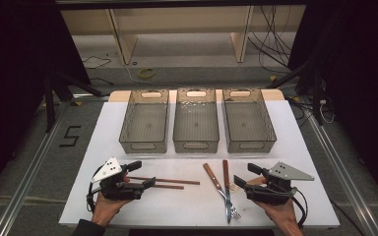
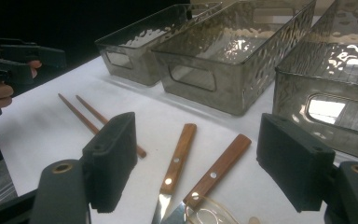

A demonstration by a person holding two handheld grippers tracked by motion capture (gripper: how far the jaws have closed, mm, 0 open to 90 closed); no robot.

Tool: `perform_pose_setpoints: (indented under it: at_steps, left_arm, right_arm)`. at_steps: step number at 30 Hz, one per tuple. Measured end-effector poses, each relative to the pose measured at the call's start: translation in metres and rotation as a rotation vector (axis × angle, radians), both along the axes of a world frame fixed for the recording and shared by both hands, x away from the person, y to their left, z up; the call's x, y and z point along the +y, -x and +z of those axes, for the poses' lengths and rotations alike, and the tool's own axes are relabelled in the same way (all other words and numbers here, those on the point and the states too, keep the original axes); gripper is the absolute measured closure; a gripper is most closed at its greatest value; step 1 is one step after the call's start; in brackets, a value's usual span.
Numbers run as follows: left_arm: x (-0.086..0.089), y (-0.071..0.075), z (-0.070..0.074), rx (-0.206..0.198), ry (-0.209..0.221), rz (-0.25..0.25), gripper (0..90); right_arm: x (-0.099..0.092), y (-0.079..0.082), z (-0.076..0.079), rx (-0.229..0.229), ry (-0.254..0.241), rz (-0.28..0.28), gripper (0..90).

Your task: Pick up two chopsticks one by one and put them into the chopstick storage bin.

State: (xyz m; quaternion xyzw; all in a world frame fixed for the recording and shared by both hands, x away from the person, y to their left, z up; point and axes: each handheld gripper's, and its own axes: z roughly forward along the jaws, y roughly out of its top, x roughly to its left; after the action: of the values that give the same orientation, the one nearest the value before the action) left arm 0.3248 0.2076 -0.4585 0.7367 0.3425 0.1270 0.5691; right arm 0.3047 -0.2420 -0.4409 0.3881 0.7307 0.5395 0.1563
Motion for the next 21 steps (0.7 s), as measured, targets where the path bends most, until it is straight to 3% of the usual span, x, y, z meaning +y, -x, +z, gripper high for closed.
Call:
perform_pose_setpoints:
  at_steps: [5,8,12,14,21]
  left_arm:
    - [-0.001,-0.002,0.004,0.003,-0.046,-0.017,15.7]
    - [-0.004,-0.006,0.008,0.032,-0.107,-0.035,15.5]
    - [-0.010,-0.013,0.014,0.064,-0.226,-0.064,15.4]
    - [-0.013,-0.018,0.017,0.090,-0.256,-0.088,15.2]
    - [-0.027,-0.034,0.026,0.120,-0.461,-0.173,16.7]
  right_arm:
    - [0.000,0.000,0.000,0.004,-0.004,0.000,29.6]
    - [-0.001,-0.001,0.000,0.003,0.000,0.002,29.6]
    - [-0.002,-0.002,0.001,0.011,-0.007,0.000,29.6]
    - [-0.002,-0.002,0.000,0.006,-0.006,0.001,30.2]
    - [-0.002,-0.003,0.000,0.013,-0.003,0.007,30.3]
